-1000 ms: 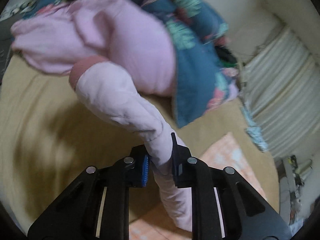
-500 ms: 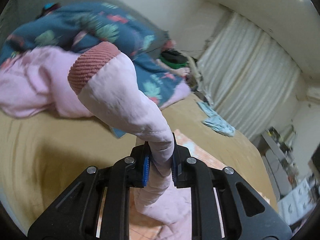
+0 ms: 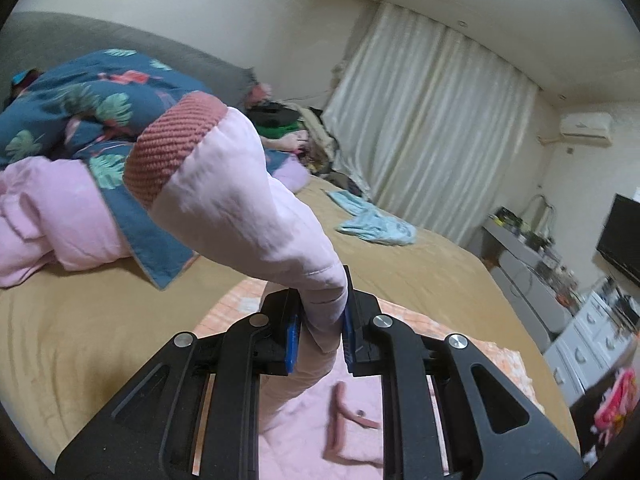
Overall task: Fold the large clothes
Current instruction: 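Lift the sleeve with the left tool and carry it across the jacket body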
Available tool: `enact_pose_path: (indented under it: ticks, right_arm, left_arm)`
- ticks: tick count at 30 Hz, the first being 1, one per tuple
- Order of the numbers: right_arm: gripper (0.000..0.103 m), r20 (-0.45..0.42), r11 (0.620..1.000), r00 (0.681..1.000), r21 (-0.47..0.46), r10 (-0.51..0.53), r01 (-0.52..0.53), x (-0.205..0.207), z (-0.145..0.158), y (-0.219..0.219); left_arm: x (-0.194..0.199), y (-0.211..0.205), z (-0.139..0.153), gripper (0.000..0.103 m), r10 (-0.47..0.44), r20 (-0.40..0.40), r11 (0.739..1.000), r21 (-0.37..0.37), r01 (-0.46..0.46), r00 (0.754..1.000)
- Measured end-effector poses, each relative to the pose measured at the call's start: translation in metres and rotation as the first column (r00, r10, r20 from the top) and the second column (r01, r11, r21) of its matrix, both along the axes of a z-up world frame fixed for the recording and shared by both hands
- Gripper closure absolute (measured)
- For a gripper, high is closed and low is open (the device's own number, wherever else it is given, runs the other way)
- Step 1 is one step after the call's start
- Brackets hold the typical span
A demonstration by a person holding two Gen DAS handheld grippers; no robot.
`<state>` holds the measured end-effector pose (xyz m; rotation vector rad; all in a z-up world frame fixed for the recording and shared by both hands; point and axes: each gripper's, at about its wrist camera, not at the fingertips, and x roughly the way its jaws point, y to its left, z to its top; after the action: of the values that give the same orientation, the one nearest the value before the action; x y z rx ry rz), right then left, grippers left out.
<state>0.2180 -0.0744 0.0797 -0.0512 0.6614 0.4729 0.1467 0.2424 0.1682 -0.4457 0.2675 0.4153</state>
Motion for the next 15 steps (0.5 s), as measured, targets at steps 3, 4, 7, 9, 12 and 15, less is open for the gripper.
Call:
enact_pose_path:
  ticks: [3,4,7,9,12,15]
  right_arm:
    - [0.004,0.005,1.0,1.0,0.006,-0.022,0.022,-0.003,0.0,-0.014]
    - [0.004,0.005,1.0,1.0,0.006,-0.029,0.029,-0.004,-0.001,-0.018]
    - [0.004,0.005,0.999,0.999,0.008,-0.049,0.049,-0.005,-0.002,-0.029]
    - [0.004,0.012,0.998,0.998,0.017,-0.063,0.063,-0.007,-0.002,-0.035]
    - [0.004,0.016,0.996,0.997,0.034,-0.08,0.08,-0.007,-0.001,-0.044]
    - [0.004,0.02,0.994,0.995,0.038,-0.099,0.098,-0.007,-0.002,-0.052]
  left_arm:
    - [0.01,-0.02,0.003,0.094,-0.043,-0.005,0.999,0.026,0.044,0.999]
    - [0.014,-0.028,0.003,0.094,-0.059,-0.008,0.998,0.033,0.059,0.998]
    - [0.022,-0.041,0.004,0.094,-0.09,-0.013,0.995,0.039,0.09,0.996]
    - [0.029,-0.049,0.003,0.094,-0.112,-0.019,0.992,0.05,0.113,0.993]
    - [0.036,-0.059,0.001,0.094,-0.142,-0.029,0.988,0.063,0.144,0.989]
    - [0.044,-0.07,-0.003,0.094,-0.176,-0.042,0.981,0.076,0.179,0.983]
